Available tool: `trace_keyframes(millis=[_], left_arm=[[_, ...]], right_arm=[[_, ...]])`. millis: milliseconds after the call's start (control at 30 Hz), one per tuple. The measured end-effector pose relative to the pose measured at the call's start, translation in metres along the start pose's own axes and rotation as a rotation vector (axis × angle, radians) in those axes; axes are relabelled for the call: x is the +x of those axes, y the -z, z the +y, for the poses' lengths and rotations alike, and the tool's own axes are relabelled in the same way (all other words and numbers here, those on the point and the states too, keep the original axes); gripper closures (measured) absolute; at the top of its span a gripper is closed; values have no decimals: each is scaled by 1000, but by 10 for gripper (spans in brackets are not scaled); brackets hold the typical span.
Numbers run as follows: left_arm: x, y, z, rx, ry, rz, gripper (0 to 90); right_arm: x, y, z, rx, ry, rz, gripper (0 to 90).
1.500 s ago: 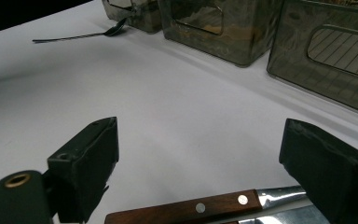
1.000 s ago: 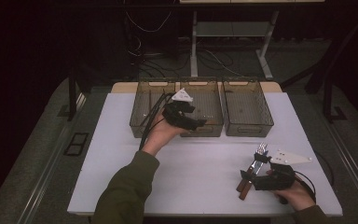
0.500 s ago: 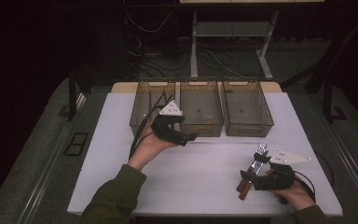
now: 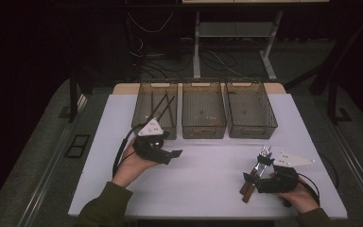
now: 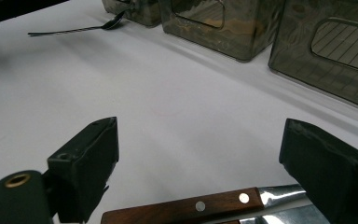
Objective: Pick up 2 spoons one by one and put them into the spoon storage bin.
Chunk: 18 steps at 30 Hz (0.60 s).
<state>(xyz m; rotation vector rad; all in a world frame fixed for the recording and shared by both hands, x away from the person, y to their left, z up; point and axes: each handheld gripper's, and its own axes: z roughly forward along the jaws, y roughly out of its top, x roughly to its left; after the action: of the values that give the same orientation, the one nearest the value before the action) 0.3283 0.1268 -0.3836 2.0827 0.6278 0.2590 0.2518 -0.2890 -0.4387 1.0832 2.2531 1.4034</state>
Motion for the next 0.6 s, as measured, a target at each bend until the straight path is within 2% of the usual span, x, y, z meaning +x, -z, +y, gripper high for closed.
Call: trace_keyframes(millis=[300,433,600], left_arm=[[9,23,-32,-2,38,67,181],[17,28,-44,11,62,101,276],[30,26,-52,36,99,146,483]], right_arm=[[1,-1,0,5,4,-1,120],[1,0,0,2,6,-3,120],[1,1,1,1,8,-5,120]])
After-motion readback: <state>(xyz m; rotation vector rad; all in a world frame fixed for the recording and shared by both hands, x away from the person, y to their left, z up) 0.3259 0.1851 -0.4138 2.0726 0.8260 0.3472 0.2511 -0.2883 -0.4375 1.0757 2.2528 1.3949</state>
